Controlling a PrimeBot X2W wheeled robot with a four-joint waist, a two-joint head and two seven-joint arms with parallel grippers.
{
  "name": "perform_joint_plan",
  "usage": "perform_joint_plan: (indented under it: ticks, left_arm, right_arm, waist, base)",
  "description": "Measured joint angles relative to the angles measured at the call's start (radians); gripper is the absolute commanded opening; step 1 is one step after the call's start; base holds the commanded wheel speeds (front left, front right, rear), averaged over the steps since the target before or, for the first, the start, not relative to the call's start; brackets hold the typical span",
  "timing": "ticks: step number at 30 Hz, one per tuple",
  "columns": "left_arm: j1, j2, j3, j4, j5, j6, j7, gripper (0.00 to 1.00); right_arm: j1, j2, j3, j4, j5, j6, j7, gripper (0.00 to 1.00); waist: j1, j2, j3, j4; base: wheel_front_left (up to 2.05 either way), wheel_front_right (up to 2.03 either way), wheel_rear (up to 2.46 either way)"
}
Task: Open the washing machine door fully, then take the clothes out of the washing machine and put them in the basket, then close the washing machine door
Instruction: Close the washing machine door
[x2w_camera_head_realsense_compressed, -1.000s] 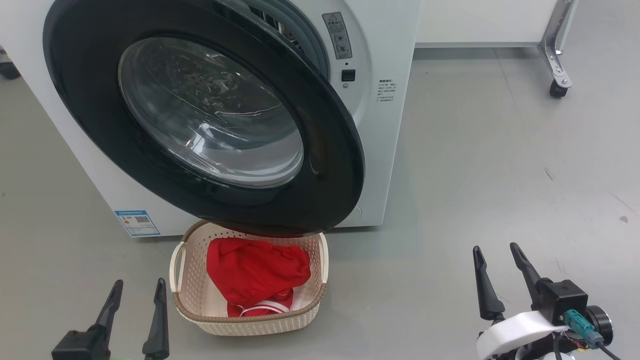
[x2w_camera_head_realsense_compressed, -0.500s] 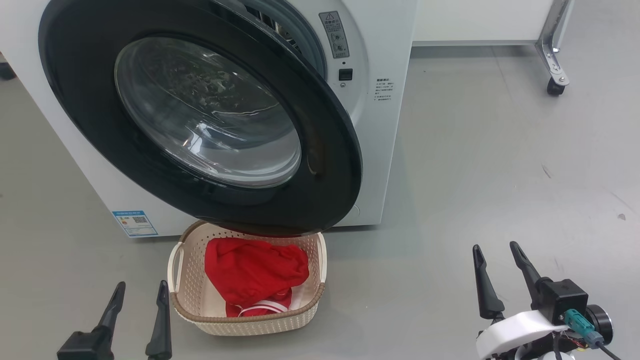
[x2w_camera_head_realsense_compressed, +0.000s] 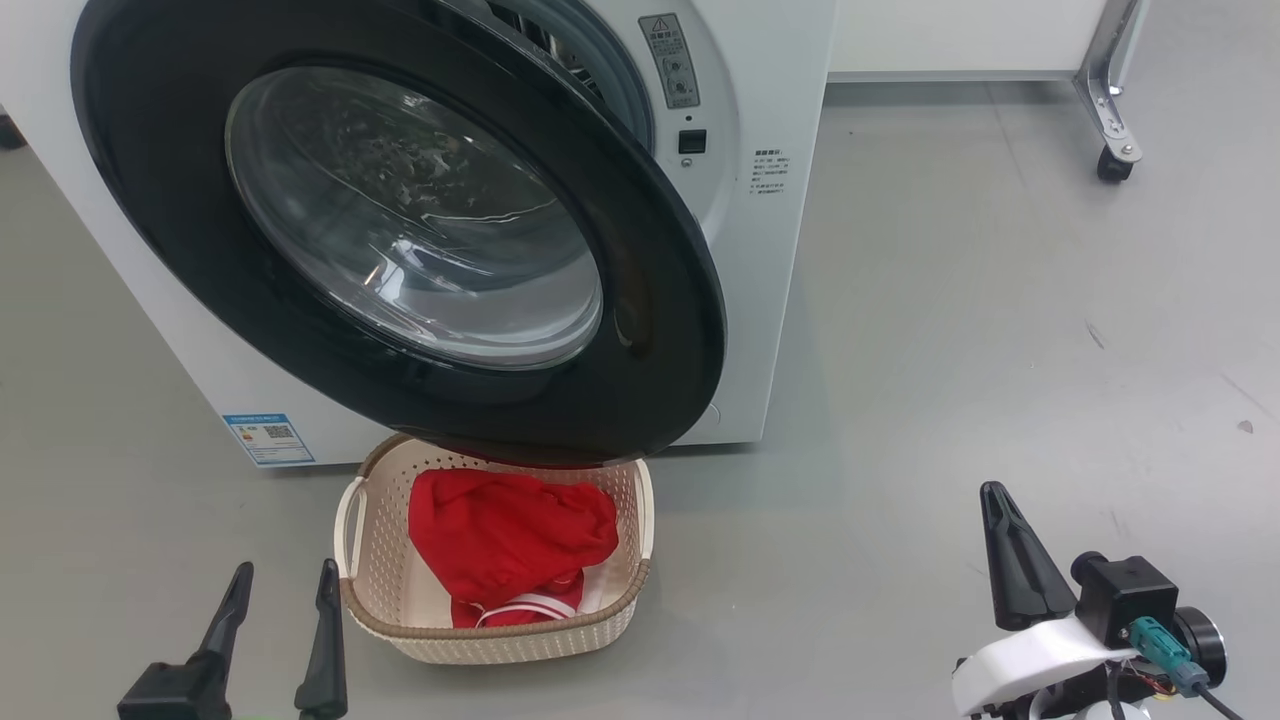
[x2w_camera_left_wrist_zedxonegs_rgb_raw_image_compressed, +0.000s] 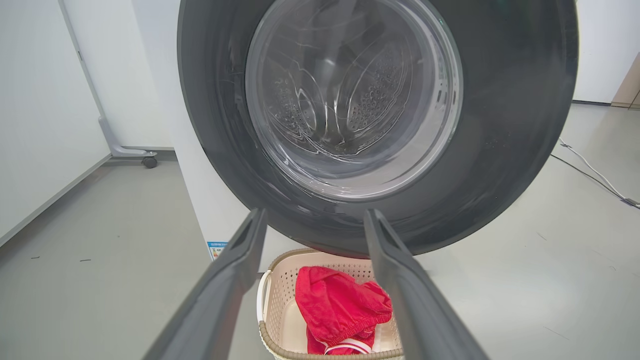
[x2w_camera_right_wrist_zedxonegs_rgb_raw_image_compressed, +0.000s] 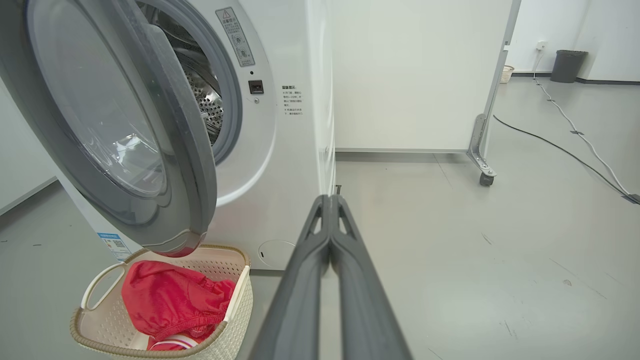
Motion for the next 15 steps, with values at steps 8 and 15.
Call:
perform_joint_plan:
  ticks: [8,15]
  left_arm:
    - [-0.002,-0.005,-0.008,-0.01,0.008,0.001,0.0,1.0]
    - [-0.02,-0.006,-0.026,-0.026,0.027,0.001,0.0,1.0]
  right_arm:
    - [-0.002,-0.001,-0.001,-0.003,0.0,0.002,0.0,0.0]
    - [-0.062,-0.008,0.028,-0.014,-0.012,0.031,0.0,0.0]
  waist:
    - [0.0001,0.0,0.015,0.008]
    - [0.0001,0.0,0.04,0.025]
  base:
    - [0.0,0.0,0.0]
    - [0.0,0.0,0.0]
